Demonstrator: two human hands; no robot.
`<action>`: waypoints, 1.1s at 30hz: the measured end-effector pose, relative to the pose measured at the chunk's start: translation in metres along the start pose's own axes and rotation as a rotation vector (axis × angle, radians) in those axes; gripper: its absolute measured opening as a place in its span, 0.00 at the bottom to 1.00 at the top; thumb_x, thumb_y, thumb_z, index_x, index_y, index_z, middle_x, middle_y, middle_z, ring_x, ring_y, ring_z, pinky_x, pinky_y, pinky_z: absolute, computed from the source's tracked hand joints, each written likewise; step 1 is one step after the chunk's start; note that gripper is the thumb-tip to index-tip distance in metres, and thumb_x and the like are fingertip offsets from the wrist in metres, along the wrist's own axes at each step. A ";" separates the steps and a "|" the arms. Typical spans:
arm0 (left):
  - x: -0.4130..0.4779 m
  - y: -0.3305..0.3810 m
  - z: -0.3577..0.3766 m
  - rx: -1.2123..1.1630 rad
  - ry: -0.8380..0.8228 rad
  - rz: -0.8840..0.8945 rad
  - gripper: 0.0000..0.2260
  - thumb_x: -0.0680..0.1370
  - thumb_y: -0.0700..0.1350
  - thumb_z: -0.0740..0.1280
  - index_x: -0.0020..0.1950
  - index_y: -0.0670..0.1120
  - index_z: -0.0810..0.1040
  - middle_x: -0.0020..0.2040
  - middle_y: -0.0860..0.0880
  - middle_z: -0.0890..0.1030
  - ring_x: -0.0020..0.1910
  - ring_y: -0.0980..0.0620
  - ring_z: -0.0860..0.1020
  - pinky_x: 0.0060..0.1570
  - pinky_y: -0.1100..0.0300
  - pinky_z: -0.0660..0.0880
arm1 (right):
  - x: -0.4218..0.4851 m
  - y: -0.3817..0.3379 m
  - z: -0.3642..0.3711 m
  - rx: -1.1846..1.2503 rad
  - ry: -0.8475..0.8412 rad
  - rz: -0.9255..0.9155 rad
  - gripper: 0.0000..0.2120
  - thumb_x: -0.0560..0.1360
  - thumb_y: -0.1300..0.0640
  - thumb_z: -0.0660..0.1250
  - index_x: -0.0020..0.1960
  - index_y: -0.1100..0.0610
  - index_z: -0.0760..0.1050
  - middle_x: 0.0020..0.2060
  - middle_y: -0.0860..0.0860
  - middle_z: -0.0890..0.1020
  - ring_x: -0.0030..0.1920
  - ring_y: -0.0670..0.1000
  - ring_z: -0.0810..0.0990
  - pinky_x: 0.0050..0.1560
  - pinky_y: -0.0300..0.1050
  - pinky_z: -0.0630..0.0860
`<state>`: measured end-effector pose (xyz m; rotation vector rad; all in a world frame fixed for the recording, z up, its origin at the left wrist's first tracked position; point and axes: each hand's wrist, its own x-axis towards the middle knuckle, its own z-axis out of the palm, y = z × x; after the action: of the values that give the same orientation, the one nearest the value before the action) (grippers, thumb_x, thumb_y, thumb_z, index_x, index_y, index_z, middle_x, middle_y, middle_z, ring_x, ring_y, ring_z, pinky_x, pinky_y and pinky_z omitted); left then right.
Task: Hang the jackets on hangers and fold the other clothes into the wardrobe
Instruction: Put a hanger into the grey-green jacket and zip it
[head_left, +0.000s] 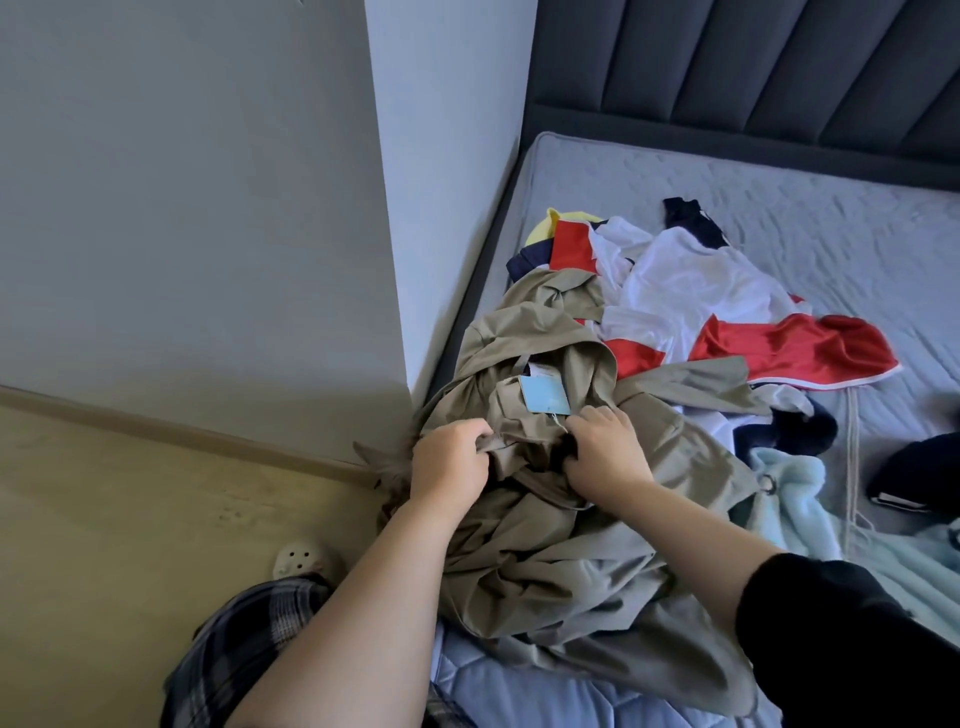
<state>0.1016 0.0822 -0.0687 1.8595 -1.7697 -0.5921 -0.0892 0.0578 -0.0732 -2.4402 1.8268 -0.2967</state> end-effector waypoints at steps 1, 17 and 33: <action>-0.002 0.002 0.000 0.008 0.006 -0.001 0.11 0.74 0.37 0.63 0.50 0.48 0.81 0.45 0.50 0.81 0.47 0.47 0.77 0.40 0.61 0.67 | -0.002 -0.002 -0.001 0.027 -0.004 -0.002 0.07 0.62 0.65 0.64 0.38 0.58 0.70 0.34 0.57 0.76 0.40 0.61 0.76 0.58 0.56 0.70; -0.025 0.070 -0.100 0.724 -0.041 0.336 0.12 0.74 0.31 0.57 0.50 0.44 0.74 0.49 0.45 0.75 0.46 0.41 0.76 0.39 0.55 0.66 | -0.050 0.001 -0.103 -0.146 0.261 0.053 0.15 0.64 0.73 0.63 0.39 0.57 0.62 0.26 0.55 0.69 0.28 0.61 0.73 0.28 0.42 0.56; -0.047 0.163 -0.272 0.455 0.374 -0.212 0.08 0.75 0.38 0.62 0.51 0.42 0.79 0.52 0.43 0.81 0.53 0.41 0.79 0.44 0.57 0.72 | -0.016 -0.064 -0.277 0.443 0.434 0.429 0.15 0.74 0.66 0.55 0.60 0.61 0.69 0.54 0.61 0.79 0.54 0.62 0.77 0.45 0.46 0.68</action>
<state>0.1412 0.1412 0.2435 2.2968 -1.5522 0.1076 -0.0891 0.1063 0.2074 -1.7302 2.0910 -1.1197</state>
